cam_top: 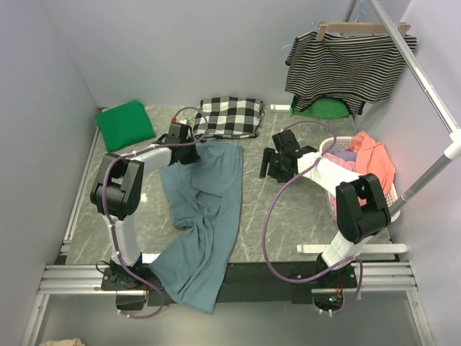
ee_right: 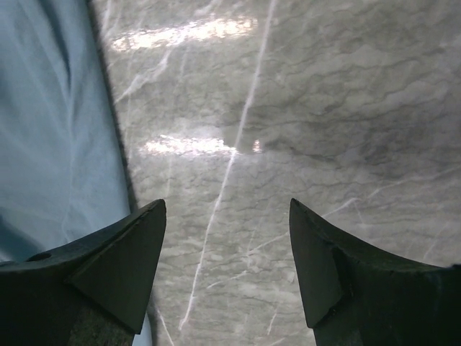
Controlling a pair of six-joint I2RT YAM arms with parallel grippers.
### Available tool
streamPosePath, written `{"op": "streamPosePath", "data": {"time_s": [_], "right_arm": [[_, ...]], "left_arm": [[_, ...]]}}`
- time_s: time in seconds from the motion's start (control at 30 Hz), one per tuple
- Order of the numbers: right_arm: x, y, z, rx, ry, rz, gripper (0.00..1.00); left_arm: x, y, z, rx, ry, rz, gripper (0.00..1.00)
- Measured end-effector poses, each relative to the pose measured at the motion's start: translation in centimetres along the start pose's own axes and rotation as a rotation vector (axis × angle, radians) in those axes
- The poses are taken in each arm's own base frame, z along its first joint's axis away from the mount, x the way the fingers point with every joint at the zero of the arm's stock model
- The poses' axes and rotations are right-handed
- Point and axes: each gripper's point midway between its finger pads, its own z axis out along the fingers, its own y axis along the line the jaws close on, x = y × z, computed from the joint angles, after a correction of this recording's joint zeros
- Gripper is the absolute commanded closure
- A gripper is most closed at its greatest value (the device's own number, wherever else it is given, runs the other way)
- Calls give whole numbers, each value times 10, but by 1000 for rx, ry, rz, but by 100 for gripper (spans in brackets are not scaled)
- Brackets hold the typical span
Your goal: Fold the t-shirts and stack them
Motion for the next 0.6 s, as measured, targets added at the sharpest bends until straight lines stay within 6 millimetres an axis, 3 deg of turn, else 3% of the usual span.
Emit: {"op": "streamPosePath", "data": {"time_s": [0.1, 0.33, 0.43, 0.6], "right_arm": [[1, 7, 0, -24, 2, -11, 24], [12, 14, 8, -35, 35, -32, 25], [14, 14, 10, -32, 44, -35, 25], [16, 15, 10, -33, 47, -44, 25]], "left_arm": [[-12, -8, -16, 18, -38, 3, 99], [-47, -28, -72, 52, -179, -19, 99], [-42, -18, -81, 16, -197, -42, 99], [-12, 12, -72, -80, -138, -72, 99]]}}
